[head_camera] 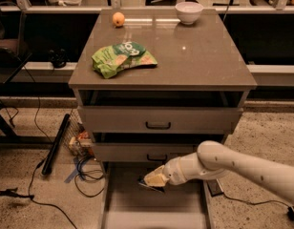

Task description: Place rxbar blueberry into bottom drawer

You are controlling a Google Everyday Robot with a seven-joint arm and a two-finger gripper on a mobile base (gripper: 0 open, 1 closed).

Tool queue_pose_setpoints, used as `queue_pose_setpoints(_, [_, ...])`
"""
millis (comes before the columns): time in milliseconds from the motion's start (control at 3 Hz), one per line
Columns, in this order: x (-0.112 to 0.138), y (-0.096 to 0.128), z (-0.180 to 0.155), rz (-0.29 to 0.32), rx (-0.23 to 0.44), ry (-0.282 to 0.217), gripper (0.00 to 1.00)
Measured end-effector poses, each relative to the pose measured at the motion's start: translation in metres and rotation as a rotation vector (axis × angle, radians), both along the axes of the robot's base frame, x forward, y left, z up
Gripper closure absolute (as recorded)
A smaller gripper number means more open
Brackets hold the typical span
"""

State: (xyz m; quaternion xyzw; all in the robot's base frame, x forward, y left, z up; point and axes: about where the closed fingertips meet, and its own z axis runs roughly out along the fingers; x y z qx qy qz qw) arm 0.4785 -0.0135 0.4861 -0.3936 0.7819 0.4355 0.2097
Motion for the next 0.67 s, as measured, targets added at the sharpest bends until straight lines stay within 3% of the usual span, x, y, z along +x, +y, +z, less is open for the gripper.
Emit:
queue_pose_setpoints(333, [0.016, 0.017, -0.077, -0.089, 0.028, 0.041, 1.0])
queue_pose_setpoints(667, [0.027, 0.025, -0.164, -0.205, 0.013, 0.103, 0.98])
